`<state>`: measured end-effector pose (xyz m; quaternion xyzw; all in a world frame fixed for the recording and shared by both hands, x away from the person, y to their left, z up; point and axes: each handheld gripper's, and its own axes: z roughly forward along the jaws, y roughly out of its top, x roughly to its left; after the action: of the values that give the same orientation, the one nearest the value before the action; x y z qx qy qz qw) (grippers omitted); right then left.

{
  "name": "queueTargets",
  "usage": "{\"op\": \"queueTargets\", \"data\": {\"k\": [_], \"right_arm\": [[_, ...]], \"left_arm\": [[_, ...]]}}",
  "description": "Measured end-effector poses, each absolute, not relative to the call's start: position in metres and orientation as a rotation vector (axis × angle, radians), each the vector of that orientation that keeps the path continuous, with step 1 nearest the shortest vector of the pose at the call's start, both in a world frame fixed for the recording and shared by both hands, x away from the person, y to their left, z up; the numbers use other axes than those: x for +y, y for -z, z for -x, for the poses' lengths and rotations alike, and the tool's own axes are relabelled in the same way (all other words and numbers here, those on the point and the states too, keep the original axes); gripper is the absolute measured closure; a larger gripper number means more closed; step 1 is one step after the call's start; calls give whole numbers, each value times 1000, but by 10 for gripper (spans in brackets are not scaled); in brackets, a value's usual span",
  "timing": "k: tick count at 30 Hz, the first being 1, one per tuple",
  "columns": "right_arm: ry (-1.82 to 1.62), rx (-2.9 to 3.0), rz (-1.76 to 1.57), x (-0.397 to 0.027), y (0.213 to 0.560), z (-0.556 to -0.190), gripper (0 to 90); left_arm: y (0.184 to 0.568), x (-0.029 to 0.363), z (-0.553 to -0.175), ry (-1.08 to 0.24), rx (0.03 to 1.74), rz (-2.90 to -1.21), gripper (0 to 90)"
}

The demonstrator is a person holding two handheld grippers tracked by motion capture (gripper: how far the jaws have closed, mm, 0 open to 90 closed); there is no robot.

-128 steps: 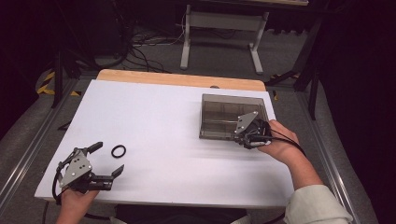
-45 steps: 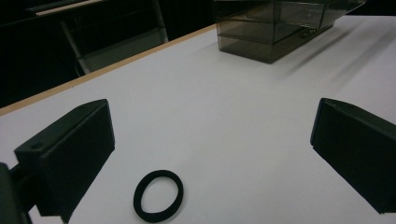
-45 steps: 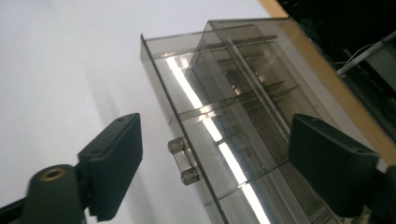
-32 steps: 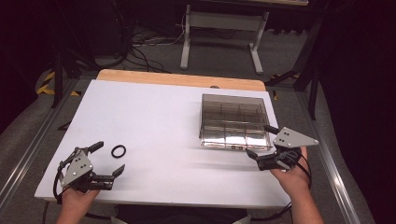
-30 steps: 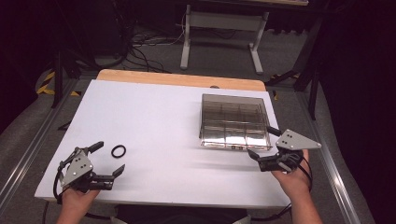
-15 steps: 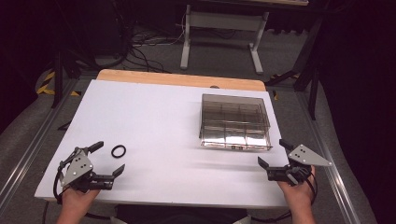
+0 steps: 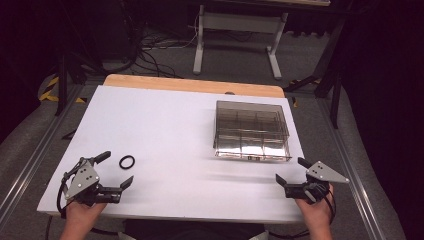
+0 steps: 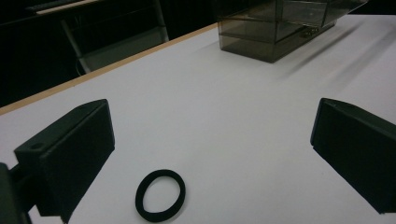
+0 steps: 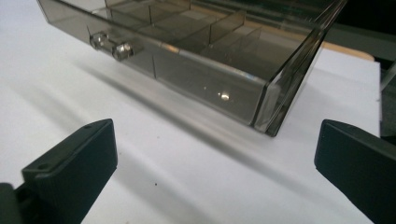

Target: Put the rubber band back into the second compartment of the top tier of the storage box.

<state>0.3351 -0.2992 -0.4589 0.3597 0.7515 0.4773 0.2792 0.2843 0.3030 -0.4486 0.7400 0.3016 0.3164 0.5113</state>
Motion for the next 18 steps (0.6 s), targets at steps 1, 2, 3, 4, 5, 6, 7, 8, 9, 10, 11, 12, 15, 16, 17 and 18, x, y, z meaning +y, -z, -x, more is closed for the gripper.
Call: {"op": "queueTargets", "data": {"k": [1,2,3,4,5,6,7,8,9,10,11,12,15,16,17,18], "right_arm": [[-1284,2027,-966,-299,461,-336,0],[-1290,2038,-968,-298,464,-337,0],[-1297,2065,-974,-296,469,-340,0],[-1297,2065,-974,-296,469,-340,0],[-1299,2078,-979,-295,471,-341,0],[-1296,2090,-984,-294,473,-342,0],[-1290,2104,-986,-293,475,-343,0],[-1276,2114,-988,-292,476,-344,0],[-1276,2112,-984,-291,476,-344,0],[-1275,2113,-986,-291,476,-344,0],[-1275,2113,-986,-291,476,-344,0],[-1276,2114,-988,-292,476,-344,0],[-1277,2112,-985,-292,476,-344,0],[-1277,2112,-985,-292,476,-344,0],[-1275,2112,-984,-291,476,-344,0],[-1273,2113,-985,-291,476,-344,0]], "left_arm": [[449,303,-284,-761,726,-1782,6],[449,303,-285,-760,725,-1785,6],[449,303,-286,-751,725,-1788,7],[449,303,-286,-751,725,-1788,7],[449,304,-287,-752,727,-1798,7],[449,303,-287,-738,730,-1805,7],[448,303,-287,-736,731,-1808,7],[448,303,-287,-733,732,-1808,7],[448,303,-287,-737,739,-1809,7],[447,303,-288,-737,743,-1816,6],[447,303,-288,-737,743,-1816,3],[447,303,-288,-730,750,-1820,3],[446,303,-290,-712,747,-1844,2],[446,303,-290,-712,747,-1844,2],[445,304,-290,-702,735,-1852,2],[444,304,-290,-692,731,-1858,2]]}}
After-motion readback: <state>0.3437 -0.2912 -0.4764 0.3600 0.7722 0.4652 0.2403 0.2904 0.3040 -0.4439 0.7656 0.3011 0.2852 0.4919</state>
